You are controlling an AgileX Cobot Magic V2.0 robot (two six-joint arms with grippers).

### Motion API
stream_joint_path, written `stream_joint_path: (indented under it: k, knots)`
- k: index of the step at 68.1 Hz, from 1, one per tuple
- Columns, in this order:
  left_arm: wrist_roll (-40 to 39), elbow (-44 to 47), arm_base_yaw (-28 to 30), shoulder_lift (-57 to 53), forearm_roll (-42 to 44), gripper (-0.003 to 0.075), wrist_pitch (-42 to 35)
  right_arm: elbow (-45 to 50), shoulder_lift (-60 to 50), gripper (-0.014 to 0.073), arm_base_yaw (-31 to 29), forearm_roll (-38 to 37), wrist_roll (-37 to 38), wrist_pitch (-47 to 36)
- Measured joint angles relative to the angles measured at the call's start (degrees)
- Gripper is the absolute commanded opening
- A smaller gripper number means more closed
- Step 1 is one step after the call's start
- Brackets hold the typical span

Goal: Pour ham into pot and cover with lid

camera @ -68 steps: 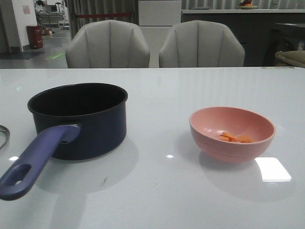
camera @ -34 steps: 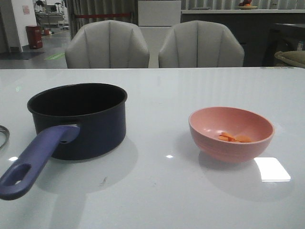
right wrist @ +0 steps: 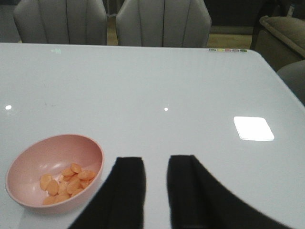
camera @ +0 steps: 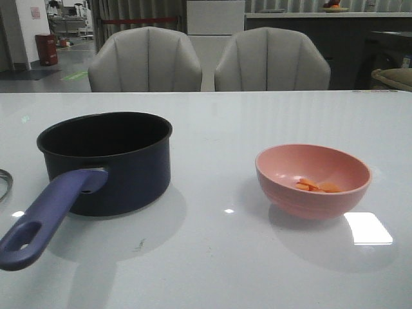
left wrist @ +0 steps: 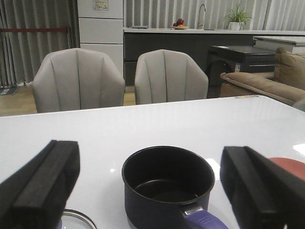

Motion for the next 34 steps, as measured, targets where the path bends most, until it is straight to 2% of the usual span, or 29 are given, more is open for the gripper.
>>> stream_joint_path:
  k: [6,13,34]
  knots:
    - [0.00,0.00,0.00,0.00,0.00,0.0636,0.00,-2.25,5.51,0.0513,0.00,0.39,0.00,0.81]
    - [0.00,0.00,0.00,0.00,0.00,0.0636,0.00,-4.60,12.19,0.0508,0.80,1.95,0.00,1.47]
    - [0.00,0.00,0.00,0.00,0.00,0.0636,0.00,-16.04,37.57,0.0508,8.79,5.78,0.00,2.83]
